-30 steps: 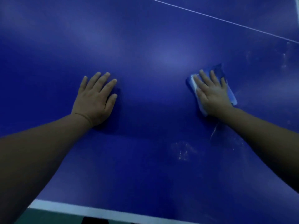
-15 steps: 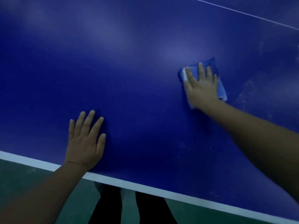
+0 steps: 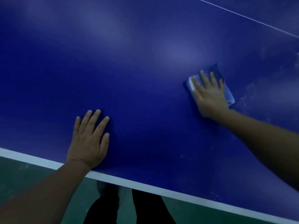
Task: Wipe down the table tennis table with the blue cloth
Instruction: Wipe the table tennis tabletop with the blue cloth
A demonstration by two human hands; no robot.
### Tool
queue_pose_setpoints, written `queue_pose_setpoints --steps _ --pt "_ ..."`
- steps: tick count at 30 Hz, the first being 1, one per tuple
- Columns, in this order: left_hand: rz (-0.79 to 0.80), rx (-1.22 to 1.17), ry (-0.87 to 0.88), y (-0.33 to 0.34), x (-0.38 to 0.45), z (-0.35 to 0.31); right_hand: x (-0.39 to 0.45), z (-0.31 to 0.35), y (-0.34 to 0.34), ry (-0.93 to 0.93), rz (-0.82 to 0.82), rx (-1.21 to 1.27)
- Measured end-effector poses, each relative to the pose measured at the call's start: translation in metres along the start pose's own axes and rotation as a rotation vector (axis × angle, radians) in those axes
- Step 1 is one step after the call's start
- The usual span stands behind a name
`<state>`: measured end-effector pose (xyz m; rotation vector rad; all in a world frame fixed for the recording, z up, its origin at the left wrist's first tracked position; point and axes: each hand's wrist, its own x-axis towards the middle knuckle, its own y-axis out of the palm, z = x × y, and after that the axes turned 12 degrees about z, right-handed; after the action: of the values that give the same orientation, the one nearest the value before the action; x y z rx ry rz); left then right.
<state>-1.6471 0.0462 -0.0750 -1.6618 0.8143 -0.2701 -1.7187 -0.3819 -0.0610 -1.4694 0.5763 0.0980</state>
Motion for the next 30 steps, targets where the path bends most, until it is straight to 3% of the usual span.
queue_pose_setpoints --steps 4,6,8,12,14,17,20,22,24,28,30 --pt "0.002 0.001 0.028 0.000 0.001 0.000 -0.101 0.031 0.055 -0.482 0.041 -0.144" --pt "0.000 -0.004 0.044 0.000 0.001 0.001 -0.121 0.020 0.063 -0.634 0.091 -0.218" --pt "0.001 -0.008 0.048 0.001 0.000 0.002 -0.102 0.008 0.051 -0.585 0.086 -0.198" --pt "0.006 -0.006 0.050 0.003 0.000 0.004 -0.052 0.001 0.029 -0.091 -0.055 0.055" --pt "0.005 -0.003 0.047 0.005 0.000 0.005 -0.048 0.009 0.031 -0.003 -0.078 0.089" --pt "-0.003 -0.014 0.043 0.007 0.000 0.008 -0.079 0.044 0.050 -0.108 -0.091 0.020" --pt "0.005 -0.027 0.042 0.007 0.000 0.008 -0.144 0.082 0.087 -0.569 -0.054 -0.166" --pt "0.008 -0.020 0.049 0.007 0.001 0.007 -0.158 0.080 0.088 -0.755 0.022 -0.247" --pt "0.009 -0.012 0.057 0.008 0.002 0.007 -0.141 0.070 0.076 -0.712 0.012 -0.234" --pt "0.010 -0.032 0.042 0.008 0.002 0.007 -0.097 0.065 0.047 -0.313 -0.065 -0.067" --pt "0.025 -0.032 0.044 0.008 0.002 0.008 -0.103 0.083 0.052 -0.236 -0.080 -0.041"
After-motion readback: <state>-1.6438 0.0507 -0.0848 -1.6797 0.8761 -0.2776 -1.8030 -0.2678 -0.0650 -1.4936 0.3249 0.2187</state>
